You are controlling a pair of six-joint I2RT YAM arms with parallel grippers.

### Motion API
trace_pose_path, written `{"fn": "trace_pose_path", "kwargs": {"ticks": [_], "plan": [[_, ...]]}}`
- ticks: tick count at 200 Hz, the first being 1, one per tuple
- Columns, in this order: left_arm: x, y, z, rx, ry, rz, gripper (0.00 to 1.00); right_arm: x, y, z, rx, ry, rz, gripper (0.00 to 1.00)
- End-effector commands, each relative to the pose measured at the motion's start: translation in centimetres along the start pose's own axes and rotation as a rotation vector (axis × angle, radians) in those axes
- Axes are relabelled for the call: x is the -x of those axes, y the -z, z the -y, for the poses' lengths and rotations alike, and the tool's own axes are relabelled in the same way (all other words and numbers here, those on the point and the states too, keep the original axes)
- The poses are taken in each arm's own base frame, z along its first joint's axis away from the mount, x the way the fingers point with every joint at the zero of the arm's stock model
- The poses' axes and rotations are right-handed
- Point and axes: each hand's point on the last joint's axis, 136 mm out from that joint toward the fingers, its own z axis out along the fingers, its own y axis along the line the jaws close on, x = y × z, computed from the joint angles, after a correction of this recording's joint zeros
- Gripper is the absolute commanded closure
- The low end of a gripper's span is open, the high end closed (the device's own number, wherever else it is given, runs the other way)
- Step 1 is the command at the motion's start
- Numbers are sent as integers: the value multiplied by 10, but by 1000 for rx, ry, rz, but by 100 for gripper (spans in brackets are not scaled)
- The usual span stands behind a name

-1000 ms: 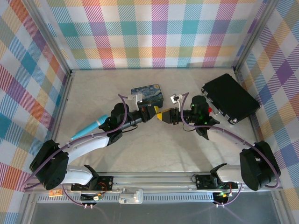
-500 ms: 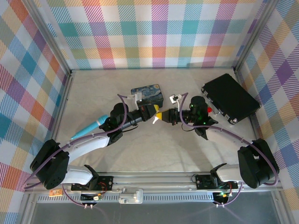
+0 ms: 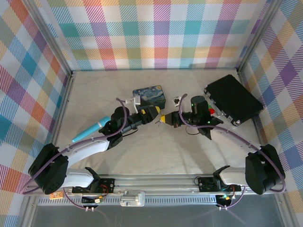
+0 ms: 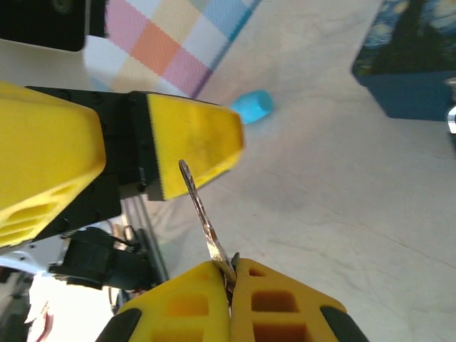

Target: Unlock a padlock with a key

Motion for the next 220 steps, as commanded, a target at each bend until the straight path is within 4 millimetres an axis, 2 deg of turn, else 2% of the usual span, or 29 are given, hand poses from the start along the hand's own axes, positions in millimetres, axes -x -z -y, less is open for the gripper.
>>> {"fn": "trace_pose_path", "kwargs": {"ticks": [1, 37, 63, 87, 122, 155, 220], "plan": [[3, 7, -35, 158, -43, 26, 34, -18, 6, 31, -201, 1, -122, 100], [-24, -5, -97, 364, -18, -48, 35, -31, 19, 83, -493, -64, -185, 100], [-32, -16, -137, 506, -13, -49, 35, -38, 29, 106, -618, -111, -199, 100], [-34, -38, -160, 584, -18, -55, 37, -40, 33, 111, -649, -123, -201, 100], [-32, -70, -178, 621, -27, -23, 39, -43, 39, 115, -676, -129, -200, 100], [-30, -81, -204, 717, -36, 24, 39, -44, 42, 112, -665, -130, -182, 100], [-30, -109, -224, 734, -47, 59, 44, -45, 36, 110, -621, -137, -173, 100]]}}
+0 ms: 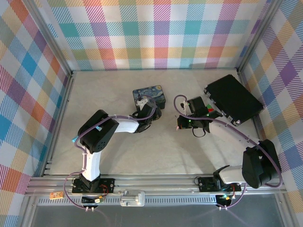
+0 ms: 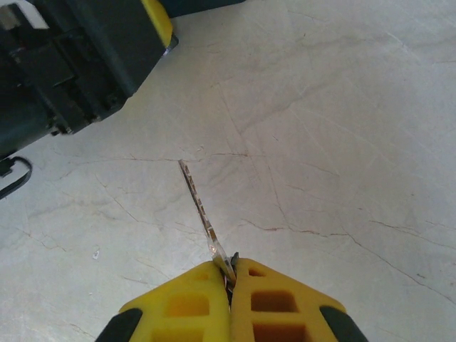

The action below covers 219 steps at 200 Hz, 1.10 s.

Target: Unlock a padlock with a key

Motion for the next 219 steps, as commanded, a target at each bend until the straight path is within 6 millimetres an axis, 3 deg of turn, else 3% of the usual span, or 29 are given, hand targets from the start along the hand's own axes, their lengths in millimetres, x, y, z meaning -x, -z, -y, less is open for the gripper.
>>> {"fn": "trace_pose_path", "kwargs": {"ticks": [1, 42, 115, 170, 219], "plan": [[-2, -19, -9, 31, 3, 22, 45, -1, -2, -2, 29, -13, -2, 100], [-9, -30, -19, 79, -7, 11, 56, -1, -9, -1, 33, -21, -16, 100], [-25, -31, -25, -1, 18, -57, 80, -2, -15, 4, 40, -36, -14, 100], [-18, -14, -13, -121, 93, -86, 97, -5, -22, 5, 64, -50, -33, 100], [-7, 13, 13, -304, 216, -152, 100, -2, -26, 2, 147, -87, -53, 100]]}}
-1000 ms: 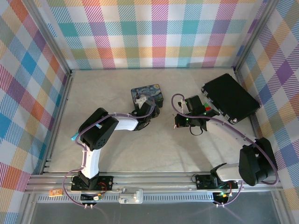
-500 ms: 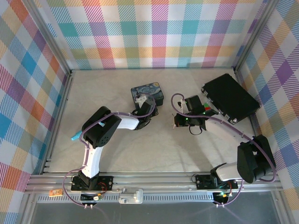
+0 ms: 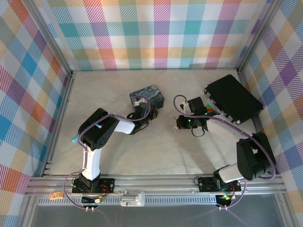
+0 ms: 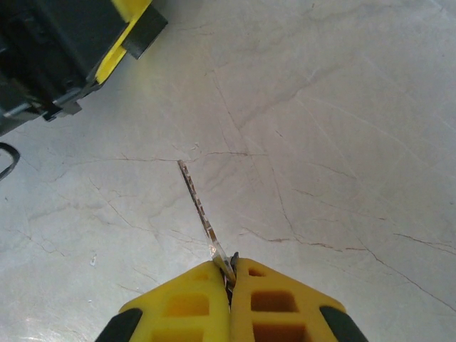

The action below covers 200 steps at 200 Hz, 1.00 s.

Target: Unlock a padlock with a key

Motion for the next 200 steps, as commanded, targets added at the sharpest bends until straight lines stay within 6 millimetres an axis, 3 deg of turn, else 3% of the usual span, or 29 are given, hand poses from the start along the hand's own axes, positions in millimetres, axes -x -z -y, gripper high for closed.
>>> {"fn": "trace_pose_path", "kwargs": {"ticks": [1, 91, 136, 200], "plan": [[-10, 15, 9, -76, 87, -92, 100, 3, -2, -7, 84, -24, -4, 100], [11, 50, 61, -461, 344, -111, 100, 6, -13, -46, 354, -59, -49, 100], [8, 54, 59, -518, 405, -113, 100, 12, -24, -63, 471, -98, -67, 100], [2, 53, 51, -520, 423, -119, 100, 17, -39, -71, 514, -105, -89, 100]]}}
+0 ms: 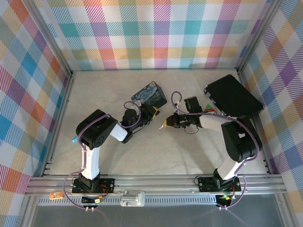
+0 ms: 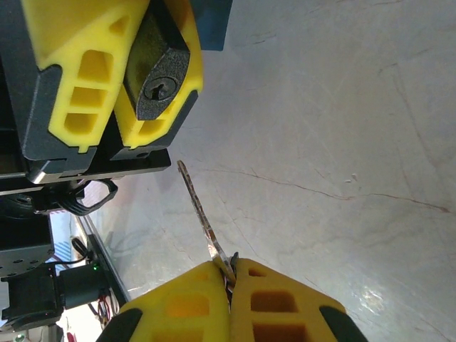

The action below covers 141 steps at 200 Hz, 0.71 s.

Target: Unlock a padlock with a key

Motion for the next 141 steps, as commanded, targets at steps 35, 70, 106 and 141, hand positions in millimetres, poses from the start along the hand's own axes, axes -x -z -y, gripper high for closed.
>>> {"fn": "trace_pose_path", "kwargs": {"ticks": [35, 70, 106, 141], "plan": [[-3, 2, 2, -33, 33, -23, 100, 13, -8, -21, 87, 33, 1, 100], [-5, 4, -3, -23, 36, -28, 100, 19, -14, -20, 99, 28, -2, 100], [-6, 6, -5, -19, 39, -34, 100, 25, -17, -20, 96, 31, 2, 100], [-7, 7, -4, -22, 34, -38, 100, 27, -20, -17, 97, 26, -4, 100]]}}
